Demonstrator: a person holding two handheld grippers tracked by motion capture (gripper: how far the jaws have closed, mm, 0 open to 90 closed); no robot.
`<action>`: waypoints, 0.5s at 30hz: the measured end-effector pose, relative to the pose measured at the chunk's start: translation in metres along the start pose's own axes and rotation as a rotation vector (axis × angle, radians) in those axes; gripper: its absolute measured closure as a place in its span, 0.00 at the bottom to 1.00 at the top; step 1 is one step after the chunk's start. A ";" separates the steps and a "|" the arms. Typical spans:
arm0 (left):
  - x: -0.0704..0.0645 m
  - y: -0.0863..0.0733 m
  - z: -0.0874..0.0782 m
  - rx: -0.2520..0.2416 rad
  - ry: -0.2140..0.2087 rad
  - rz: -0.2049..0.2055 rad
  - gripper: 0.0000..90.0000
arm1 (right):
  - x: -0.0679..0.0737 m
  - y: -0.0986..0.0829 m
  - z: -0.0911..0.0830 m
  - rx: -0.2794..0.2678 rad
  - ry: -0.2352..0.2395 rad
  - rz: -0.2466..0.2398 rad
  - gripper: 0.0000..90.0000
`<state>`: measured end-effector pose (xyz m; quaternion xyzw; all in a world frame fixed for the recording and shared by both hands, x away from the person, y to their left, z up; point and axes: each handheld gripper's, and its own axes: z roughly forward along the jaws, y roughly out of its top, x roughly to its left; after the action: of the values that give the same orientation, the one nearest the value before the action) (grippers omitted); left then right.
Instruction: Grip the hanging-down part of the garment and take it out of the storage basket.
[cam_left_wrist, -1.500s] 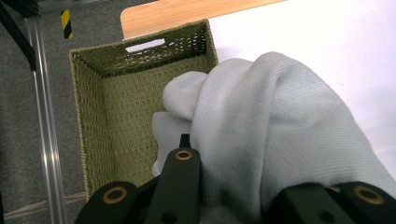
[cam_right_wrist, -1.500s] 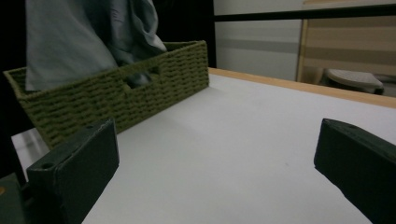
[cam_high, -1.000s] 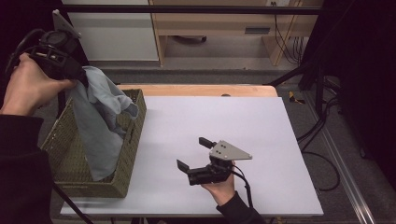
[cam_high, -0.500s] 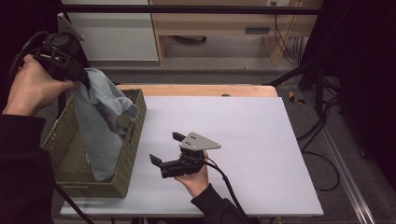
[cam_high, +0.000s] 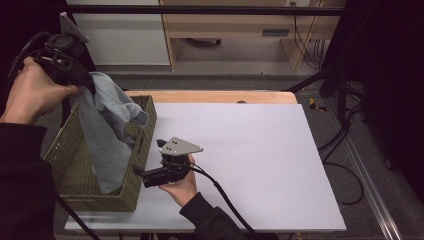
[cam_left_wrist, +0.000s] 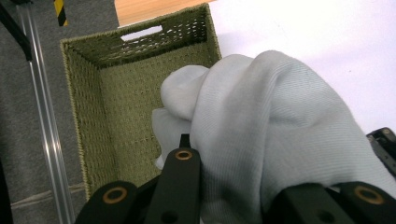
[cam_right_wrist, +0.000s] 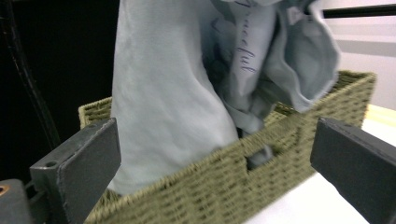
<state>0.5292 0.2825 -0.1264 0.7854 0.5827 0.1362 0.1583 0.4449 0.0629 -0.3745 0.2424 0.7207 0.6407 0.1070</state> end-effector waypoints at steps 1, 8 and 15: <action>0.000 0.000 0.000 0.000 -0.001 0.001 0.90 | 0.001 0.000 0.004 0.005 0.003 -0.002 0.02; -0.001 0.002 -0.002 0.000 0.006 0.002 0.90 | 0.014 -0.001 0.036 0.039 0.022 -0.017 0.03; -0.003 0.002 -0.002 -0.002 0.009 0.007 0.90 | 0.027 -0.005 0.066 0.064 0.035 0.007 0.04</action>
<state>0.5291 0.2797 -0.1238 0.7867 0.5804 0.1409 0.1562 0.4517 0.1332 -0.3852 0.2371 0.7417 0.6218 0.0844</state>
